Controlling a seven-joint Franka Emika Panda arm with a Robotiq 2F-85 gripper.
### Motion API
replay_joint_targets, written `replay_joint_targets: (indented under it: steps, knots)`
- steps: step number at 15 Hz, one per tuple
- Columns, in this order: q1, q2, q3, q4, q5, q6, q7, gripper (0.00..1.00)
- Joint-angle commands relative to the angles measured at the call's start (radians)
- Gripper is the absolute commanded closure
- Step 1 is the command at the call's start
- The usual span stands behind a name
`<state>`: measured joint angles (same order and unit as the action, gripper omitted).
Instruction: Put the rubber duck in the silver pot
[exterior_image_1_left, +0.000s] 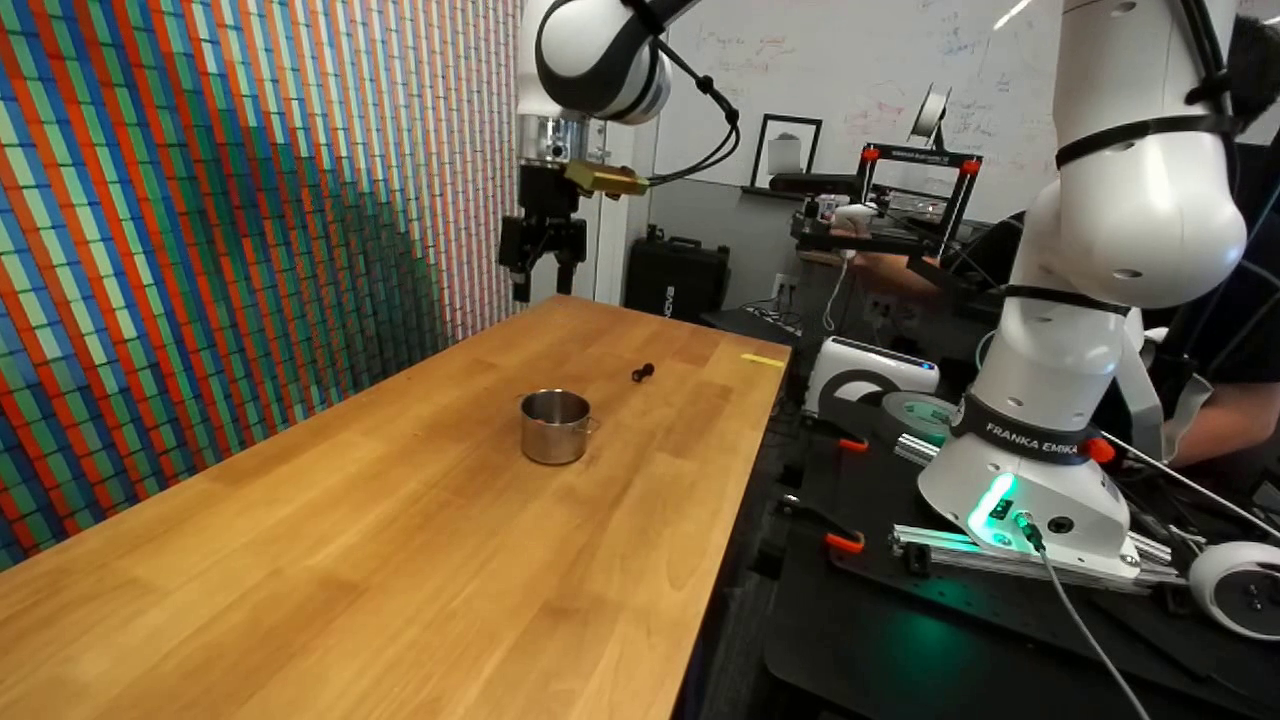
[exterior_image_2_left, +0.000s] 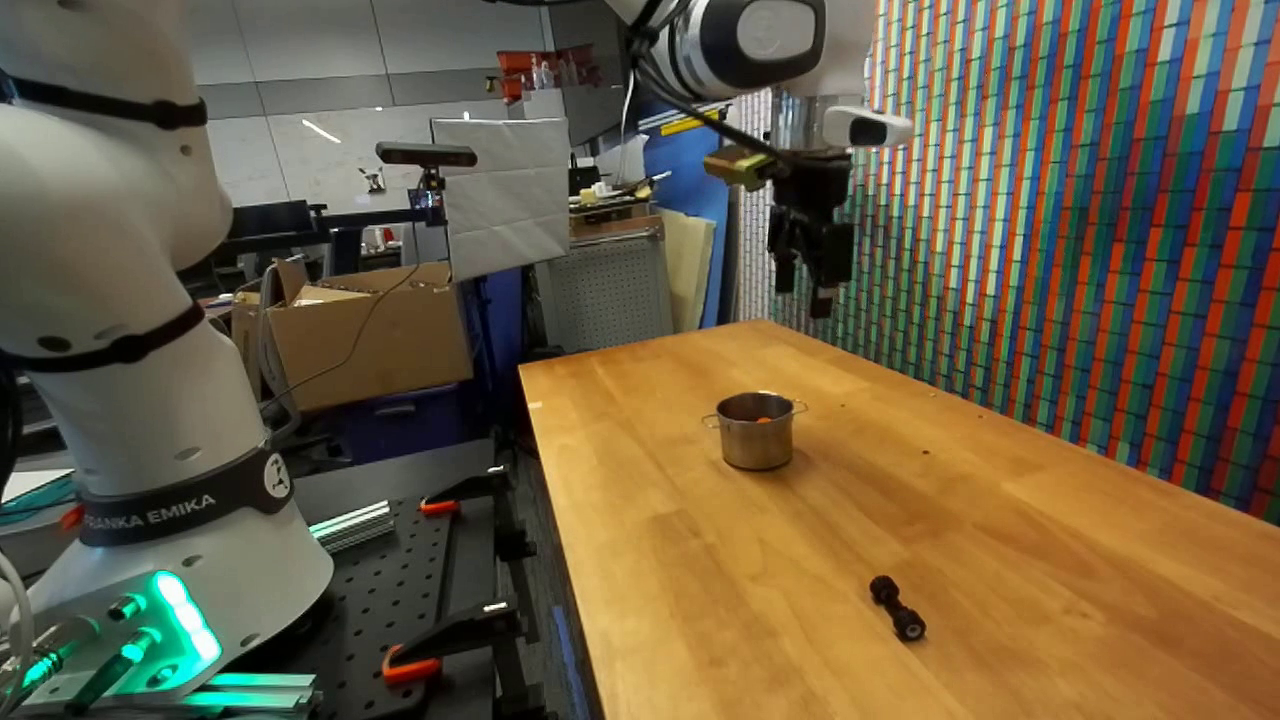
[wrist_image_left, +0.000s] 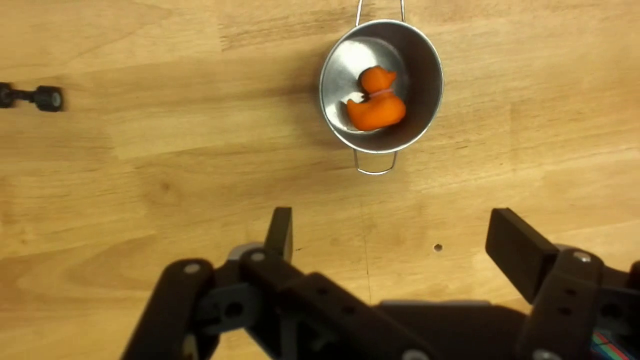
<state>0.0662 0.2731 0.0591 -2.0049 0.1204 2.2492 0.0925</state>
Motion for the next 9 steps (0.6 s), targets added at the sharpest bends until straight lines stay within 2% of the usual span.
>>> replay_joint_targets:
  steps: [1, 6, 7, 9]
  knots:
    - [-0.026, -0.077, -0.01, 0.085, -0.015, -0.217, -0.063, 0.0]
    - [-0.045, -0.17, -0.032, 0.189, -0.041, -0.479, -0.103, 0.0]
    - [-0.037, -0.141, -0.026, 0.149, -0.019, -0.395, -0.083, 0.0]
    - [-0.038, -0.16, -0.028, 0.153, -0.021, -0.411, -0.083, 0.0]
